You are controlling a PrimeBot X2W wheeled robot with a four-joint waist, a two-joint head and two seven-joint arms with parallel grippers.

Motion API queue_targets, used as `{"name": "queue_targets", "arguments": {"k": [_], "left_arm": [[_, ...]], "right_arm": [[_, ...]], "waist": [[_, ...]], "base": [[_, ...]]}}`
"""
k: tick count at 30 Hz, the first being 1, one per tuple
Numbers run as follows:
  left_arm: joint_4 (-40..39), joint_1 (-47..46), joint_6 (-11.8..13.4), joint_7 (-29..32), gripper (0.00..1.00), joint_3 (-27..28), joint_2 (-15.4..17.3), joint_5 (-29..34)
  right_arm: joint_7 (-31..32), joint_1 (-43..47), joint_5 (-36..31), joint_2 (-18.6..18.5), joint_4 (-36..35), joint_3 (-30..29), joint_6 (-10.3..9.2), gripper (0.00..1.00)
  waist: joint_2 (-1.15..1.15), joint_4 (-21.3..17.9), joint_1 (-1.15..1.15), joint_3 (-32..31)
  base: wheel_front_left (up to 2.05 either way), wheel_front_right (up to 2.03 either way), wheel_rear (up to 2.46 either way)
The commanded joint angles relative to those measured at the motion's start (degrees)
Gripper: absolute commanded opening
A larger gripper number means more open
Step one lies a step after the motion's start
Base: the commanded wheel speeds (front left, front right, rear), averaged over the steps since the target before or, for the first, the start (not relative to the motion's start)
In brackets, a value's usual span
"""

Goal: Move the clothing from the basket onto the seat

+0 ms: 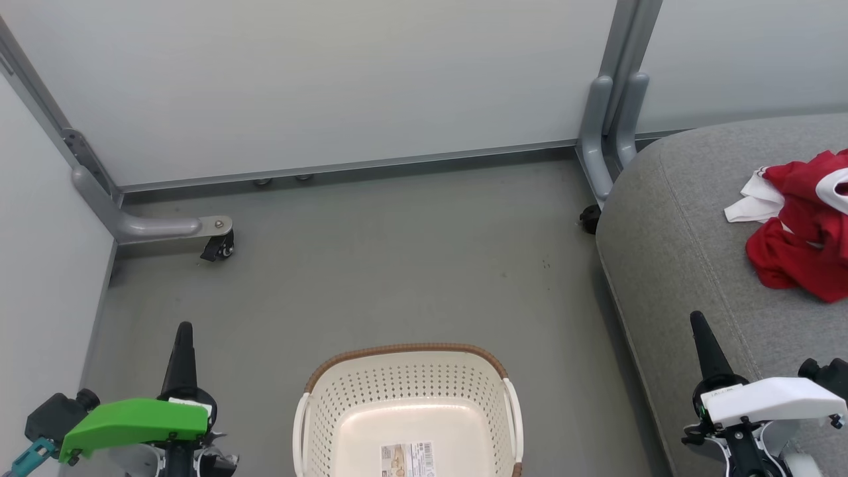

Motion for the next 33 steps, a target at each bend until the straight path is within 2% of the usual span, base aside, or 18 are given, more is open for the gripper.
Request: {"name": "queue_targets", "arguments": {"k": [1,33], "left_arm": [[-0.6,-1.5,-0.5,0.3,0.00,0.4,0.1,-1.7],[-0.4,-2.2,-1.5,4.6,0.00,2.0,0.0,-17.4]], "right_arm": [[0.4,-1.1,1.6,-0.4,-0.2,-0.3,-0.02,0.00],[4.7,-2.8,17.8,-0.5,1.3,-1.3,-0.02,0.00]], "waist": [[0.33,-0.1,0.00,0.0],[0.48,-1.4,0.00,0.1]], "base": [[0.00,0.00,0.00],[0.00,0.00,0.00]]}}
